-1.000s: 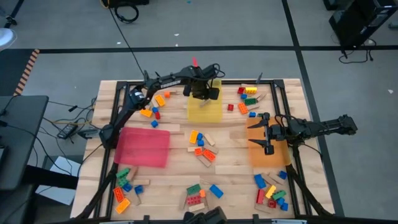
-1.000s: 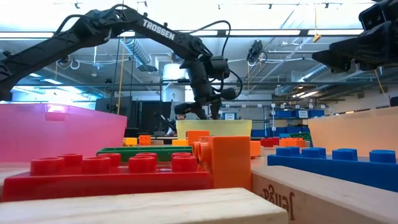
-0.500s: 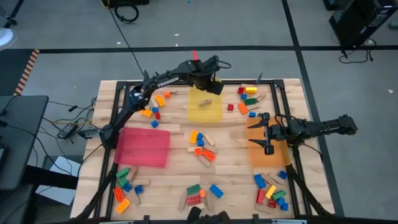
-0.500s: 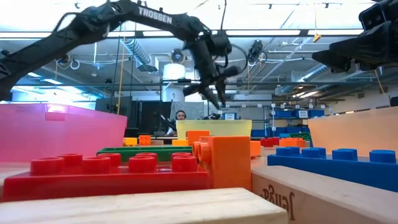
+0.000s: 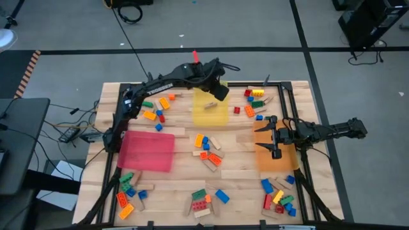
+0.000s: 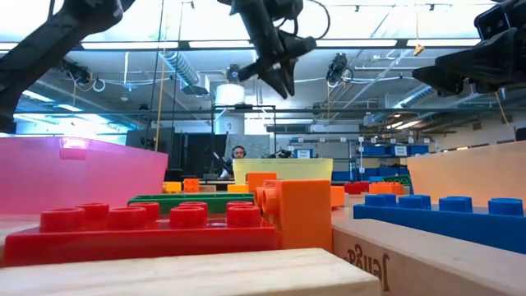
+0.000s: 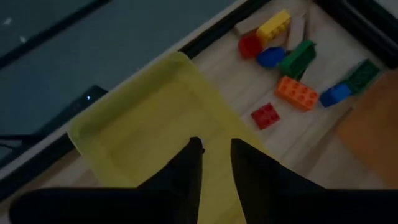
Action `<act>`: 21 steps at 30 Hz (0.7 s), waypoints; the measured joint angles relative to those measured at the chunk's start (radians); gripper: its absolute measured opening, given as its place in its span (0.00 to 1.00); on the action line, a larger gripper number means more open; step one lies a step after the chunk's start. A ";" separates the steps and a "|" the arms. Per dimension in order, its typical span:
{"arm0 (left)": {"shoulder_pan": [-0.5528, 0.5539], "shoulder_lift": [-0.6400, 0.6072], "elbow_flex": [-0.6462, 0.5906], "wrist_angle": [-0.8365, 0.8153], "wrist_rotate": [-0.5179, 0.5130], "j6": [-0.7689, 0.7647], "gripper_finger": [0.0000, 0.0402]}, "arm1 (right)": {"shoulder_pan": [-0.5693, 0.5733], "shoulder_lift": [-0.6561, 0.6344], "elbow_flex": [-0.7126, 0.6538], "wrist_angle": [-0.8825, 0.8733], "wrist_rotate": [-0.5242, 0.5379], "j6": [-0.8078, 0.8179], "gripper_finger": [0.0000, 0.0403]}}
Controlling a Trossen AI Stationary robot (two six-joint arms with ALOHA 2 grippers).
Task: Sort blocks by size
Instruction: Put the 3 stud yellow game piece into the pink bin
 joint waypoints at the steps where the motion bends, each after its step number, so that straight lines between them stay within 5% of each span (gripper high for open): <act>1: -0.009 -0.005 0.000 0.000 -0.013 0.002 0.22 | 0.000 0.000 0.000 0.000 0.000 0.000 0.67; 21: -0.278 -0.026 -0.001 -0.108 -0.189 -0.006 0.20 | 0.000 0.000 0.000 0.000 0.000 0.000 0.68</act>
